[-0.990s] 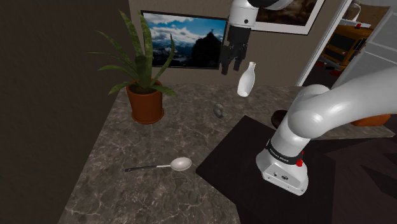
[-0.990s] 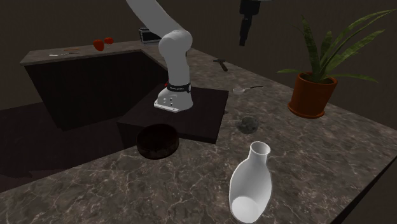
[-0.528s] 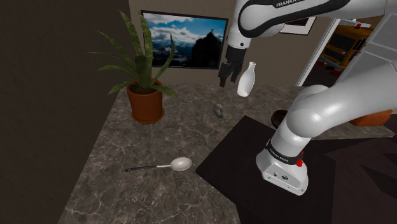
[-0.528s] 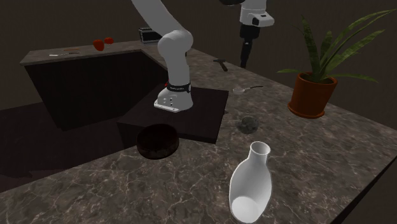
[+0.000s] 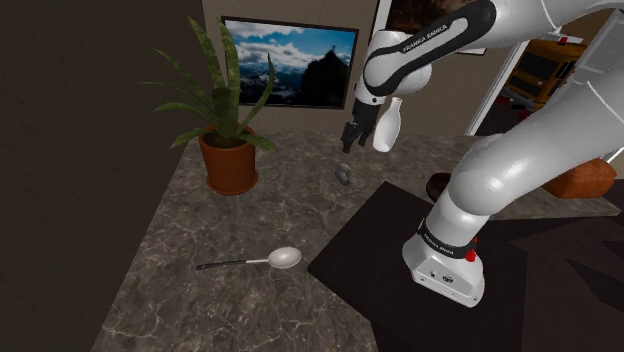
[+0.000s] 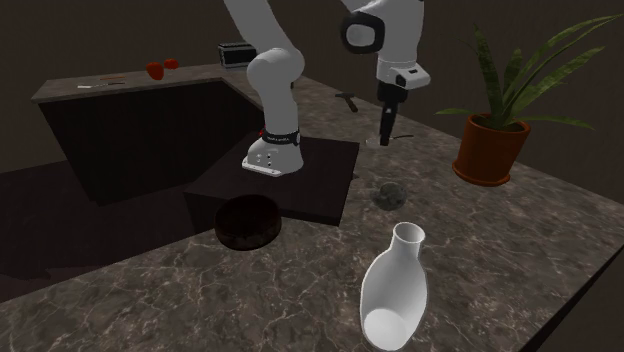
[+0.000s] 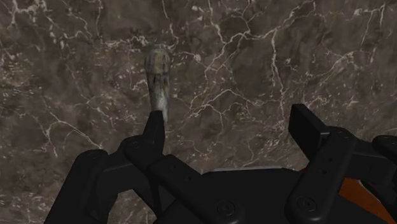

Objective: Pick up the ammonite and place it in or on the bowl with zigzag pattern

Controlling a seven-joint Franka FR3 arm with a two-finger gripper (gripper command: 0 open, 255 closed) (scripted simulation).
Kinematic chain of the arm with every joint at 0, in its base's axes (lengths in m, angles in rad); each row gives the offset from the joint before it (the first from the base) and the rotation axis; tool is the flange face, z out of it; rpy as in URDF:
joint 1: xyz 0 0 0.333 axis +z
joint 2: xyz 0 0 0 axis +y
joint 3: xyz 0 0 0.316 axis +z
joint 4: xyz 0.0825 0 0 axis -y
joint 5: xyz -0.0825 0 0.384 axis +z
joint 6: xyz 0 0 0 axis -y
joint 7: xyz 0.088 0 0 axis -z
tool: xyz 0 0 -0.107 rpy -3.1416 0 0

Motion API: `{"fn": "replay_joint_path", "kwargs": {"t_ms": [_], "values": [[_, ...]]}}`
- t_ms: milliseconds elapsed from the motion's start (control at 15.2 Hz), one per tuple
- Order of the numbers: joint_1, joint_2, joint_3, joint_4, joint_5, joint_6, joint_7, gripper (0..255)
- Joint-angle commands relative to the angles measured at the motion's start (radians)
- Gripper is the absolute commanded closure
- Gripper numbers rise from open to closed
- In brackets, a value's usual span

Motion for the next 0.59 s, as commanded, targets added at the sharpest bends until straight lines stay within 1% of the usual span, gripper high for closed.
{"fn": "replay_joint_path", "kwargs": {"t_ms": [0, 132, 264, 396, 462, 528], "values": [[-0.004, 0.074, -0.036, -0.009, 0.005, 0.094, -0.047, 0], [0.004, 0.159, -0.072, -0.006, 0.029, 0.182, -0.098, 0], [0.02, 0.249, -0.109, 0.005, 0.075, 0.266, -0.163, 0], [0.045, 0.346, -0.147, 0.024, 0.155, 0.344, -0.251, 0], [0.059, 0.396, -0.162, 0.038, 0.211, 0.378, -0.306, 0], [0.061, 0.409, -0.164, 0.042, 0.228, 0.386, -0.323, 0]]}}
